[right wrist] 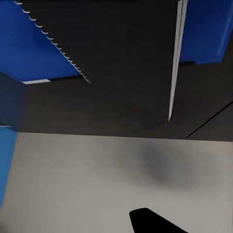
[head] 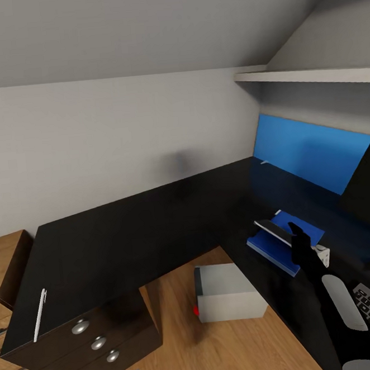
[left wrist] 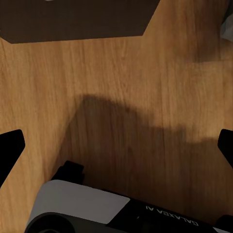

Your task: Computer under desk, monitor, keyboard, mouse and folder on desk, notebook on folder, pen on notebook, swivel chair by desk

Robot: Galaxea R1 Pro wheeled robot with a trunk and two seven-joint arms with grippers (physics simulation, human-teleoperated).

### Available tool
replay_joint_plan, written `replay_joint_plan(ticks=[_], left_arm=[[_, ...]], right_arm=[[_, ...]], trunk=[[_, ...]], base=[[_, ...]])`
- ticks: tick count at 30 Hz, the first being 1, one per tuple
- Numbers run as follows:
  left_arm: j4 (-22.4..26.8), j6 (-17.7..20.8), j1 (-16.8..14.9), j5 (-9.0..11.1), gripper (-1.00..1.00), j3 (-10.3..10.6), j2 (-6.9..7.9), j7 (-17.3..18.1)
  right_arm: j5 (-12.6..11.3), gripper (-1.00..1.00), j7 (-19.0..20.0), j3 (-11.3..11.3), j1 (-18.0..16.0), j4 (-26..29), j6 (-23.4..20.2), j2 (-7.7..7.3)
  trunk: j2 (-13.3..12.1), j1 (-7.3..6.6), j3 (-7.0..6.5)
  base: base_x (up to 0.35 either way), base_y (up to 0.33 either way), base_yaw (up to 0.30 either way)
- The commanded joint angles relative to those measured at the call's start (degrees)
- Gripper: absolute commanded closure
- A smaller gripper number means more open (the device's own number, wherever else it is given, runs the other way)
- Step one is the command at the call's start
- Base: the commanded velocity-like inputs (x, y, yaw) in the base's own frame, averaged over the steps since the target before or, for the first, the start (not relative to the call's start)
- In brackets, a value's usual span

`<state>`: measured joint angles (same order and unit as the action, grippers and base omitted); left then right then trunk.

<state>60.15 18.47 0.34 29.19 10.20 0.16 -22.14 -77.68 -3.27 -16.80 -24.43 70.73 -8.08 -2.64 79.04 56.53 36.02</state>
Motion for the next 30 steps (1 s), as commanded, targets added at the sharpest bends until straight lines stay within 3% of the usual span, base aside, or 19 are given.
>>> replay_joint_plan(ticks=[1, 6, 15, 24, 30], left_arm=[[0.12, 0.17, 0.01, 0.43, -1.0, 0.09, 0.02, -0.41], [0.14, 0.17, 0.01, 0.43, -1.0, 0.09, 0.02, -0.37], [0.15, 0.18, 0.01, 0.43, -1.0, 0.09, -0.01, -0.31], [0.15, 0.17, 0.01, 0.43, -1.0, 0.09, -0.03, -0.34], [0.15, 0.17, 0.01, 0.43, -1.0, 0.09, -0.07, -0.36]], right_arm=[[-0.46, -1.0, -0.34, -0.07, -0.02, 0.1, -0.27, 0.01], [-0.46, -1.0, -0.34, -0.07, -0.01, 0.1, -0.27, 0.01], [-0.48, -1.0, -0.34, -0.07, -0.03, 0.1, -0.32, 0.01], [-0.45, -1.0, -0.34, 0.03, -0.02, 0.1, -0.34, 0.01], [-0.35, -1.0, -0.34, 0.1, -0.03, 0.1, -0.35, 0.01]], trunk=[[0.03, 0.0, 0.04], [0.03, 0.0, 0.04], [-3.58, -1.97, -1.57], [-3.58, -1.97, -1.57], [-3.58, -1.97, -1.57]], base=[[0.0, 0.0, 0.0], [0.0, 0.0, 0.0], [0.0, 0.0, 0.0], [-0.002, 0.0, 0.0], [-0.19, 0.0, 0.0]])
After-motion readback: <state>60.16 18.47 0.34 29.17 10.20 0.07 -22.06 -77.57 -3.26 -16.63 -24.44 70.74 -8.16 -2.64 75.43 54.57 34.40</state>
